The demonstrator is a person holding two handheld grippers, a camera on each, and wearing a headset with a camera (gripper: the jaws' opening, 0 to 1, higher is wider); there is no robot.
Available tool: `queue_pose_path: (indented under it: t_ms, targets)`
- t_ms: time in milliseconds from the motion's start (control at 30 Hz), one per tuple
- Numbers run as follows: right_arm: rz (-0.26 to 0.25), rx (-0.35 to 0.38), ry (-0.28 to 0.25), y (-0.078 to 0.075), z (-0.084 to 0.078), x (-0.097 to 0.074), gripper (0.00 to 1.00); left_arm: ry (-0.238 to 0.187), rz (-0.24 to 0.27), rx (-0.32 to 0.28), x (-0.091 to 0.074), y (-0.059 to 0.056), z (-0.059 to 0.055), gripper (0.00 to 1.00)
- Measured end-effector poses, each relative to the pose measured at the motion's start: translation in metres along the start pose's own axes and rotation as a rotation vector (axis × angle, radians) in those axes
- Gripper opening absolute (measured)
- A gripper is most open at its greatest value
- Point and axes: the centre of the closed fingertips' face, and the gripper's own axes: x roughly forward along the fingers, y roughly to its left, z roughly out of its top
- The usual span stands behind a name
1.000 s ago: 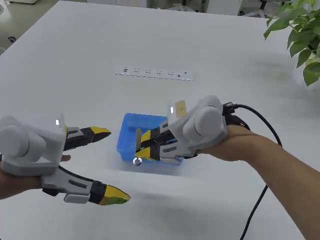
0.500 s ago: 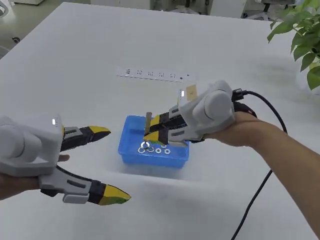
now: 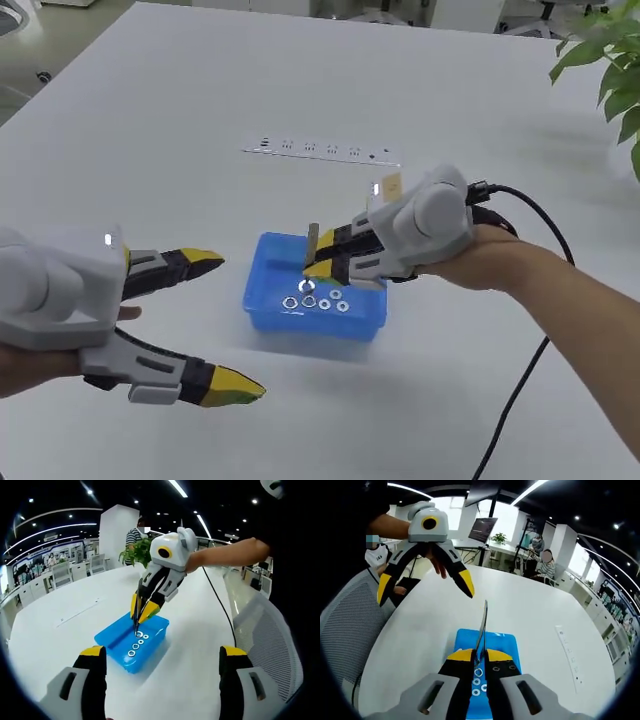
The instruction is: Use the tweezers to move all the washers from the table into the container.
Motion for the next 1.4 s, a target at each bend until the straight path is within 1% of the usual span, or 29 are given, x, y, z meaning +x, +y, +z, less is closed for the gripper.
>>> queue_pose_path:
  t_ms: [233,600,767,1000,1167,1400]
  targets:
    - [-0.007,0.021,0.010,-0.007,-0.012,0.007,0.08,0.000,0.005,-0.002,-0.001,0.003,0.000,0.99]
    - [-0.024,0.042,0.022,-0.018,-0.025,0.015,0.08,0.005,0.000,-0.003,0.003,0.009,0.000,0.99]
    - [-0.029,0.037,0.034,-0.020,-0.033,0.019,0.09,0.006,-0.001,-0.003,0.005,0.013,0.001,0.98]
    - [-0.028,0.042,0.044,-0.021,-0.041,0.023,0.09,0.006,-0.005,-0.002,0.007,0.016,0.001,0.98]
    - [-0.029,0.033,0.053,-0.021,-0.046,0.025,0.09,0.010,-0.011,0.005,0.010,0.019,0.002,0.94]
    - [-0.023,0.034,0.061,-0.019,-0.051,0.026,0.09,0.014,-0.024,0.025,0.016,0.027,0.009,0.86]
